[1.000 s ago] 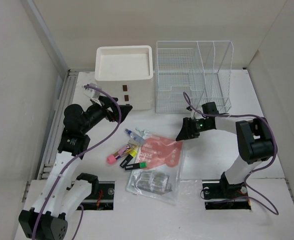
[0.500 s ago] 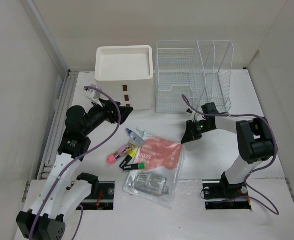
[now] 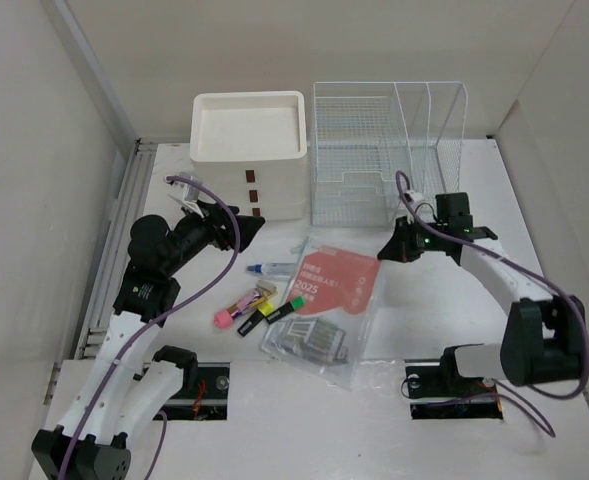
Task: Organize the desk
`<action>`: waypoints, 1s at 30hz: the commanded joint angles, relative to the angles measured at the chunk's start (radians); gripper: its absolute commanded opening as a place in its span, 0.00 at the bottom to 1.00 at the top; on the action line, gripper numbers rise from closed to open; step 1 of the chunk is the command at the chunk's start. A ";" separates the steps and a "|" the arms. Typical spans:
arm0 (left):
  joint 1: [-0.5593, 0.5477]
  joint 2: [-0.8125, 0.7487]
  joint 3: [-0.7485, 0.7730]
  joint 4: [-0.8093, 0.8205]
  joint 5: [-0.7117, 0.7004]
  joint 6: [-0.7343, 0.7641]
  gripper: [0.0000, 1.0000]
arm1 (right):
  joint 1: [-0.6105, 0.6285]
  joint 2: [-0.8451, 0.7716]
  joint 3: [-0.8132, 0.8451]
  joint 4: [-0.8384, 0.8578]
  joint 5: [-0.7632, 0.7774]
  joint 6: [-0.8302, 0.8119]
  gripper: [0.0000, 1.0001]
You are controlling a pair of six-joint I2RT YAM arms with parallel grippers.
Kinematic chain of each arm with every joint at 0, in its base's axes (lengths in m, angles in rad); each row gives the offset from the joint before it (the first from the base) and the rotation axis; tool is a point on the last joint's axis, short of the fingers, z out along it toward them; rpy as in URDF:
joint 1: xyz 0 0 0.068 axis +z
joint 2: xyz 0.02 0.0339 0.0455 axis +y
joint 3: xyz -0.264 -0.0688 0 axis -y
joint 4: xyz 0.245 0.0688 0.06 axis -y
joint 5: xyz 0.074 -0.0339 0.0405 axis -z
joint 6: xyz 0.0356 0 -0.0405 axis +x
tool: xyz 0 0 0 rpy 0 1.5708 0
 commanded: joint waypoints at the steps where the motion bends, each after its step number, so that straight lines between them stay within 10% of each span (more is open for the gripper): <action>1: -0.004 0.003 0.009 0.026 0.008 0.017 0.80 | -0.013 -0.143 0.032 0.064 0.037 -0.035 0.00; 30: -0.004 0.086 0.009 0.239 0.120 -0.057 0.79 | -0.003 -0.478 0.474 -0.301 0.221 -0.176 0.00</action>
